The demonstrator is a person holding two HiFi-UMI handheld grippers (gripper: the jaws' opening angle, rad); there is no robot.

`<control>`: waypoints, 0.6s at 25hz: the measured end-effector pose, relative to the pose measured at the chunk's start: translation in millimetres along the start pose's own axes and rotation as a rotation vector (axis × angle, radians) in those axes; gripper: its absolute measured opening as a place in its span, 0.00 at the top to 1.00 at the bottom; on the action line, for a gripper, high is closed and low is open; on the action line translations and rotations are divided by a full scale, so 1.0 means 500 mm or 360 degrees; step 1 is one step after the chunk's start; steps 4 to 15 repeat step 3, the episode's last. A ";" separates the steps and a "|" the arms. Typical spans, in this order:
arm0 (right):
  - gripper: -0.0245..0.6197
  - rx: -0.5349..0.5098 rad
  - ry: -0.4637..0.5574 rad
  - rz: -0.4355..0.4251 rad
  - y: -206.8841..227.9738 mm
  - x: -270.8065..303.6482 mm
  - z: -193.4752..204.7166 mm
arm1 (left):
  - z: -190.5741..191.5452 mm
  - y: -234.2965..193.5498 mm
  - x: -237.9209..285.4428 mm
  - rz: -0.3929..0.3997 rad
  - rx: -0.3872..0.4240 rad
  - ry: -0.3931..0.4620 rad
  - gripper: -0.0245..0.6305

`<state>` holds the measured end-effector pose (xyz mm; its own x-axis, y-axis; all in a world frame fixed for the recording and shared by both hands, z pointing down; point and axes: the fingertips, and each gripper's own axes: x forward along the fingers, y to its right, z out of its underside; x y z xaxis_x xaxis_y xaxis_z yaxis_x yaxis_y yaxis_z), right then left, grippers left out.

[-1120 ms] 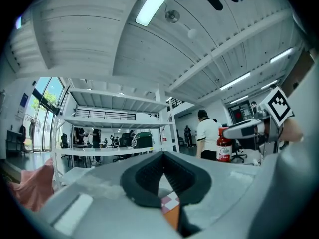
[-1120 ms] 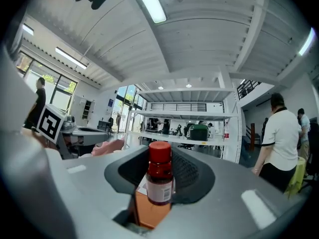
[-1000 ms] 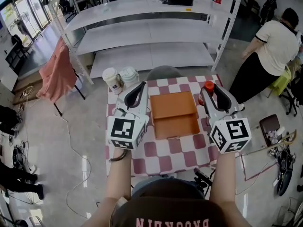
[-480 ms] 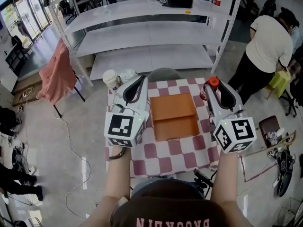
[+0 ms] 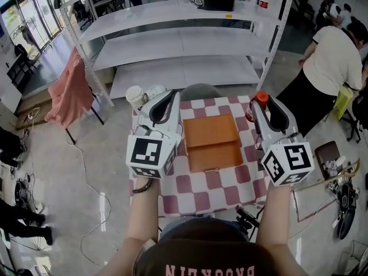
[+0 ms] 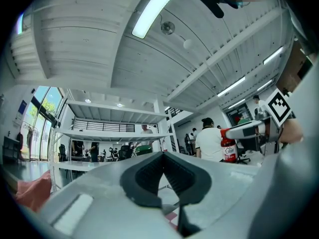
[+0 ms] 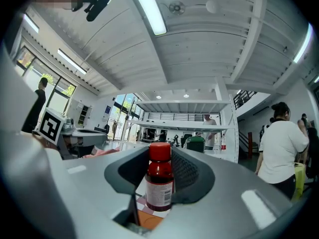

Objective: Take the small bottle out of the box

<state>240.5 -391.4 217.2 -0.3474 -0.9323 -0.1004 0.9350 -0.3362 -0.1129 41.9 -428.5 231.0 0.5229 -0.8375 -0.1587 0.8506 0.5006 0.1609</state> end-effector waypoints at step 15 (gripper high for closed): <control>0.75 0.0002 0.0012 0.0002 -0.003 -0.002 -0.004 | -0.003 -0.002 -0.002 -0.0001 -0.0001 0.0007 0.97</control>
